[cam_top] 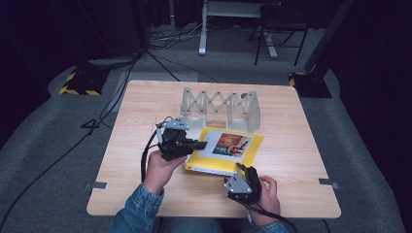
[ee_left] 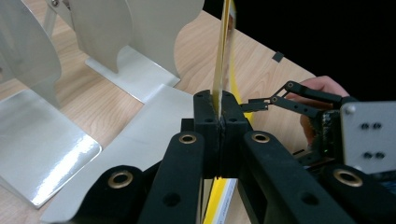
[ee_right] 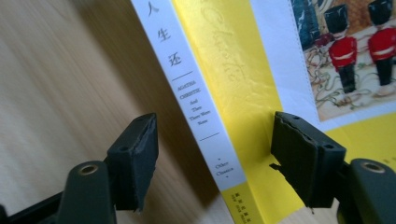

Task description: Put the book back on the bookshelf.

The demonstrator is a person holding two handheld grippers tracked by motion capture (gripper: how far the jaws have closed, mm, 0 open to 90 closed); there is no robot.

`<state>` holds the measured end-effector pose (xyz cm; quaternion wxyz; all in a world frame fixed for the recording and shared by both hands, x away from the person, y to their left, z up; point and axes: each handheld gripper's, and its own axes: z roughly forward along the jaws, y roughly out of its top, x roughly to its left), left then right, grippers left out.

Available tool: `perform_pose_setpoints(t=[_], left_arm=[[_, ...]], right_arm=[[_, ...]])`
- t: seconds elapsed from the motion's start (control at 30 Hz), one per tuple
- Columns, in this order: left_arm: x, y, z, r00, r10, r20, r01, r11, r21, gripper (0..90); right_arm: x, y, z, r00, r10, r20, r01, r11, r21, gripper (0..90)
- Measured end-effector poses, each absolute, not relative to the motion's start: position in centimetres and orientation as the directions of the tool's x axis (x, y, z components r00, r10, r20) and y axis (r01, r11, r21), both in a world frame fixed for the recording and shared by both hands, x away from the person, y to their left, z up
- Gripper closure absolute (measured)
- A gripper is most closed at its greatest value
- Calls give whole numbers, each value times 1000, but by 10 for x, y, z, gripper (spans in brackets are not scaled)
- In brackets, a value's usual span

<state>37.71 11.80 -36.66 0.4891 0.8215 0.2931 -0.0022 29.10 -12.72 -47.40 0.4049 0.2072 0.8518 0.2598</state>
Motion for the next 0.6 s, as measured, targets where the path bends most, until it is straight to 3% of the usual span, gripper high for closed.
perform_pose_setpoints(t=[0.17,0.6], left_arm=[[373,111,-366,837,478,-268,471,-377,798,889],[381,114,-374,808,521,-276,504,-367,782,889]], right_arm=[[295,-123,-474,-562,570,-599,130,776,617,351],[308,-105,-489,-518,472,-713,63,853,519,322]])
